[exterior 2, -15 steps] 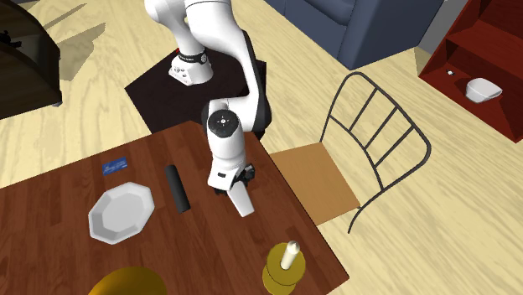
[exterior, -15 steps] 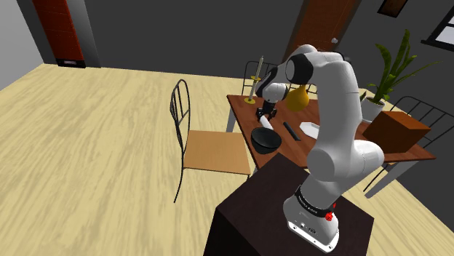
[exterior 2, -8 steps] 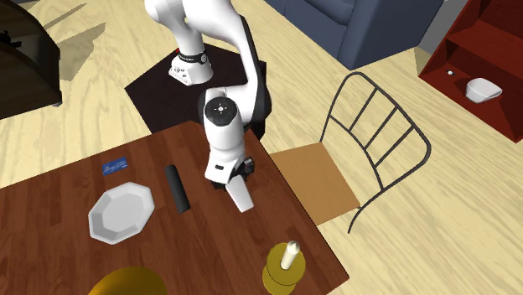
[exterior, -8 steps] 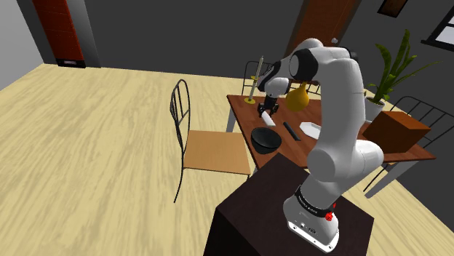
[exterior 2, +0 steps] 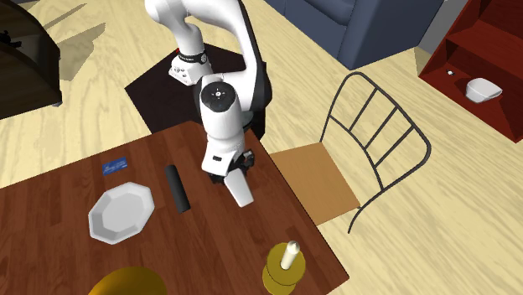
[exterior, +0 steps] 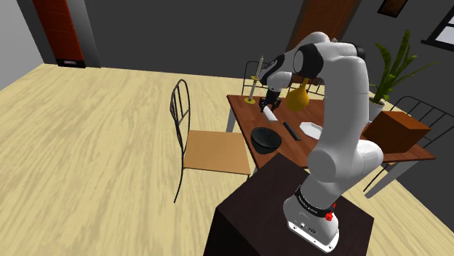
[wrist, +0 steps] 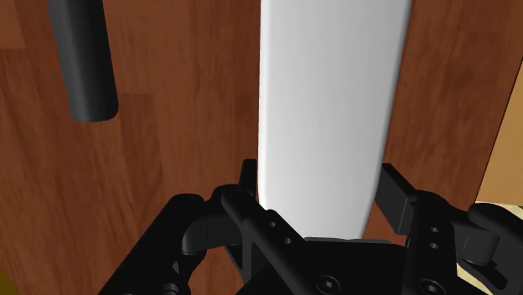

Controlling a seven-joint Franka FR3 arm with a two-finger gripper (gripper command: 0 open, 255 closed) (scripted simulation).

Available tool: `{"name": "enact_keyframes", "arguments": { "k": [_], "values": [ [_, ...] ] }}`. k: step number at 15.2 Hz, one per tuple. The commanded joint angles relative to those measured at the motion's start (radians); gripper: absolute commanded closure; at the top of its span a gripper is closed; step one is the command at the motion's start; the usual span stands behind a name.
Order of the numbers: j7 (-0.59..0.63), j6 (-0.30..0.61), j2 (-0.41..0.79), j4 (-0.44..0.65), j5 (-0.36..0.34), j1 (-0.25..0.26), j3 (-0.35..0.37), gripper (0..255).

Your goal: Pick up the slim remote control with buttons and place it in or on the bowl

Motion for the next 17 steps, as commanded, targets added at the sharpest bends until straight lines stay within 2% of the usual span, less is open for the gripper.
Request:
{"name": "enact_keyframes", "arguments": {
  "k": [1, 15, 17],
  "values": [
    [0.005, -0.02, -0.02, 0.001, -0.008, 0.004, -0.006, 255],
    [0.032, -0.151, -0.124, 0.031, -0.054, 0.024, -0.036, 255],
    [0.051, -0.107, -0.2, -0.083, -0.075, 0.057, -0.044, 255]
  ]
}}
